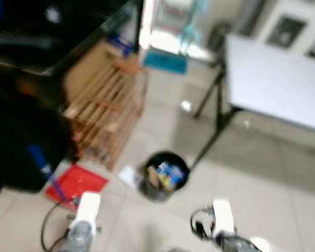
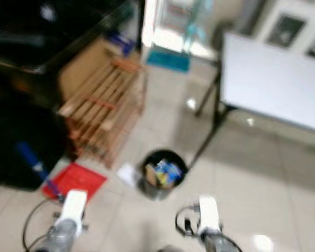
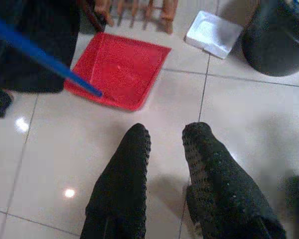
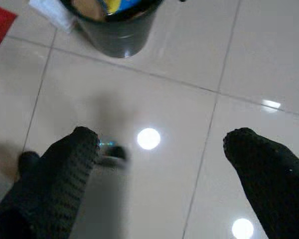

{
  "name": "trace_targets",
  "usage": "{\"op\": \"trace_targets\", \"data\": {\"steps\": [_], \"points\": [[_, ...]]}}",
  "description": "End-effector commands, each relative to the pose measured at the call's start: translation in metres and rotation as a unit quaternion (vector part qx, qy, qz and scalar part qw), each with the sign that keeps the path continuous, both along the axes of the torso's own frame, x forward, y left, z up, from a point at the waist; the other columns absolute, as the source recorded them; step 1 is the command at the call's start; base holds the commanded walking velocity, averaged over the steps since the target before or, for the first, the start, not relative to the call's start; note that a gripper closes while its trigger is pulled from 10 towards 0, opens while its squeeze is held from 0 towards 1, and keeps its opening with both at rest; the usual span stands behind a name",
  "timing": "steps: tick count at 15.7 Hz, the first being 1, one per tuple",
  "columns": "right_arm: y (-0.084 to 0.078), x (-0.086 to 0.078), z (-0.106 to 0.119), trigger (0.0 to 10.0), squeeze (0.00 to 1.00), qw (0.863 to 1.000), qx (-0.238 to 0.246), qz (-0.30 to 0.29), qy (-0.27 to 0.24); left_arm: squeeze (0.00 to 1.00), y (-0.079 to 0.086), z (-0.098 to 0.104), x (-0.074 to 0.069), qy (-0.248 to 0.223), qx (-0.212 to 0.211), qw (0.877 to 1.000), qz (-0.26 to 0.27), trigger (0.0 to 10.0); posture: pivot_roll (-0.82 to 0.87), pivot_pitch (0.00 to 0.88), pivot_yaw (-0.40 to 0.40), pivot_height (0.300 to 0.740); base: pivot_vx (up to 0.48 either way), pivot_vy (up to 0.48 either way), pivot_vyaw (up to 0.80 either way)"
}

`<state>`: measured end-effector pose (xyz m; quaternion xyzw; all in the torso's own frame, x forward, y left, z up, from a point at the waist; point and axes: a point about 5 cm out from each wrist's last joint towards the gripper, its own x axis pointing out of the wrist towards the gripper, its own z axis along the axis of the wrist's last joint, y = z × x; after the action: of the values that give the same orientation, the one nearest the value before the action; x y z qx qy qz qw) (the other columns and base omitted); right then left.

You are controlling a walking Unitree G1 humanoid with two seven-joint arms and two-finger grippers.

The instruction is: Picking trash to rubbish bin

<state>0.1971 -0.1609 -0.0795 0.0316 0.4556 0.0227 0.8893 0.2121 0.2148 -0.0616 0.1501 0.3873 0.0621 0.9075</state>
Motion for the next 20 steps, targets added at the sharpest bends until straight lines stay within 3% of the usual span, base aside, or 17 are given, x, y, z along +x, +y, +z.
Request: {"op": "trace_targets", "data": {"steps": [1, 13, 20], "points": [[-0.012, -0.0014, 0.0001, 10.0, 0.0, 1.0, -0.014, -0.01, 0.0, 0.0, -0.0133, -0.0044, -0.0028, 0.008, -0.012, 1.0, -0.006, 10.0, -0.03, 0.063, -0.135, 0.74, 0.0, -0.442, 0.0], [-0.0123, -0.0018, 0.0, 10.0, 0.0, 1.0, -0.019, -0.004, -0.002, 0.0, -0.0131, -0.0056, -0.0052, 0.012, -0.01, 1.0, -0.015, 10.0, -0.02, 0.014, -0.134, 0.74, 0.0, -0.442, 0.0], [-0.0112, 0.0011, 0.0014, 10.0, 0.0, 1.0, -0.016, -0.008, -0.005, 0.0, -0.0119, -0.0033, -0.0013, 0.007, -0.01, 1.0, -0.011, 10.0, -0.02, 0.032, -0.132, 0.74, 0.0, -0.438, 0.0]]}}
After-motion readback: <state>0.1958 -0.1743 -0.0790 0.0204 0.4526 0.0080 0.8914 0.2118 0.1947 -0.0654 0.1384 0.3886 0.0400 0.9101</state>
